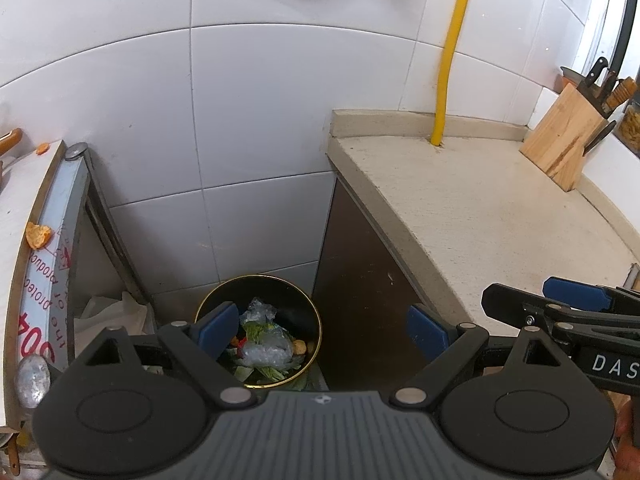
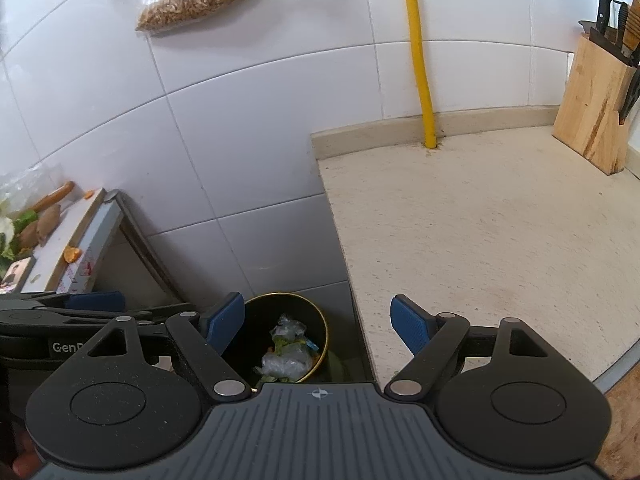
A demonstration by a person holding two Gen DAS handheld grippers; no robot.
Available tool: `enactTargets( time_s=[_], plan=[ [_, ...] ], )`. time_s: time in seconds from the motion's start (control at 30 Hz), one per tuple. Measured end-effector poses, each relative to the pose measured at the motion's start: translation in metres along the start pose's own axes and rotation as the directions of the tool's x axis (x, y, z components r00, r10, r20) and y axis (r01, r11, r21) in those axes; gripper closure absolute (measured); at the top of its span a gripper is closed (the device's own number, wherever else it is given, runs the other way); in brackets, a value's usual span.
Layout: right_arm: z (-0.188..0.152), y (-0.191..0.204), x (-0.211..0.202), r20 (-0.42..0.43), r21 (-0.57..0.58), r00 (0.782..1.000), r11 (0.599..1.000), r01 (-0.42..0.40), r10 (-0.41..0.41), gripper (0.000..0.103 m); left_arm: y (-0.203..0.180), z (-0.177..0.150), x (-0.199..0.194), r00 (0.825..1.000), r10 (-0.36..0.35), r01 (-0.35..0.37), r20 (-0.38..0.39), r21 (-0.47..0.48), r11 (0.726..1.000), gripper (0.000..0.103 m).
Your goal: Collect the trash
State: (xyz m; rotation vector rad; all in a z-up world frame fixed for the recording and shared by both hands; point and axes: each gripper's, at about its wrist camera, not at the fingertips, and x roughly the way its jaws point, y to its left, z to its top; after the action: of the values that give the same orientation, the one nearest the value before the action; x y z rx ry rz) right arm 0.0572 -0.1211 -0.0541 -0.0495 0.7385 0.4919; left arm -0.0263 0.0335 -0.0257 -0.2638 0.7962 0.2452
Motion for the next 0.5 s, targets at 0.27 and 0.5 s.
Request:
enactTargets(
  time_s=[0.27,0.5],
  plan=[
    [-0.0002,-0.0031,-0.0004,-0.002,0.003,1.000,1.000,0.000,0.000,0.018,-0.0022,0.0002,0.0015,1.000,0.000,0.000,-0.004,0.000,1.000,0.016],
    [-0.0001,-0.0037,0.0009,-0.004,0.014,1.000,1.000,0.010,-0.010,0.018,-0.0049,0.0008,0.0040,1.000,0.001,-0.001,-0.007,0.001,1.000,0.016]
  ],
)
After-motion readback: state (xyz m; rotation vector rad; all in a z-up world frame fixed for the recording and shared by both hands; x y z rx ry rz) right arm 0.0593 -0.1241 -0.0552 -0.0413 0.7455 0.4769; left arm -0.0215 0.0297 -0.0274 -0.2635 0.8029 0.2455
